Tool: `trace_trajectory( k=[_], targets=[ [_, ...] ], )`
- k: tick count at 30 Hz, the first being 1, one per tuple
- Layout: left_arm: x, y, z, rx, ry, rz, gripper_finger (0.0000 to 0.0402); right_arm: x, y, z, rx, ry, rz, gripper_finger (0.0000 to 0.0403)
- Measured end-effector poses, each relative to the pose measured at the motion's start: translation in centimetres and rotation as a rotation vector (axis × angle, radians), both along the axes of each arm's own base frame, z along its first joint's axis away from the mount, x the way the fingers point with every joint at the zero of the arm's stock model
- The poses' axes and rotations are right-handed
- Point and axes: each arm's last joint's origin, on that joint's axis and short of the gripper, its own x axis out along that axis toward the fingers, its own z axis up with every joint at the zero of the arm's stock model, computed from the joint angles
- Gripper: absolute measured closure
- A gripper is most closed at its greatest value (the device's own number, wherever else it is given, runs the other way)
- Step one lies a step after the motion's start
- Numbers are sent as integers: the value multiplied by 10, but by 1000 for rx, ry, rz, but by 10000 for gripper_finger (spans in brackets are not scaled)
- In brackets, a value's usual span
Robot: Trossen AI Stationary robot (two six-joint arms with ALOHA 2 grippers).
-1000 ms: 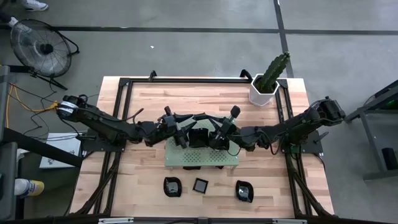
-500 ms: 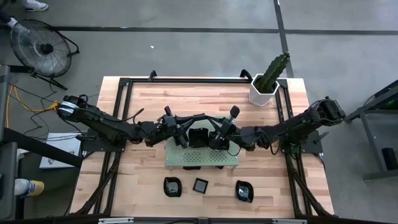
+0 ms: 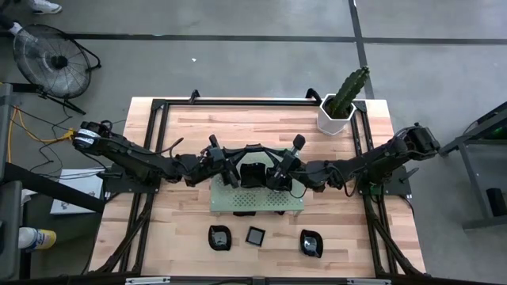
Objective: Pick & Place Mini shaped plates
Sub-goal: Stack the black square shaped plate on top of the black square shaped plate on the shelf
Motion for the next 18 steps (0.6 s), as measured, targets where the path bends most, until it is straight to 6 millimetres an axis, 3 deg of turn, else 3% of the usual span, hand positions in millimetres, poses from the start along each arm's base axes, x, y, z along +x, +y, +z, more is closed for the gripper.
trace_trajectory(
  k=[5, 18],
  targets=[
    [0, 0, 0, 0, 0, 0, 401, 0, 1, 0, 0, 0, 16, 377],
    [-1, 0, 2, 7, -2, -8, 401, -3, 2, 7, 57, -55, 68, 238]
  ],
)
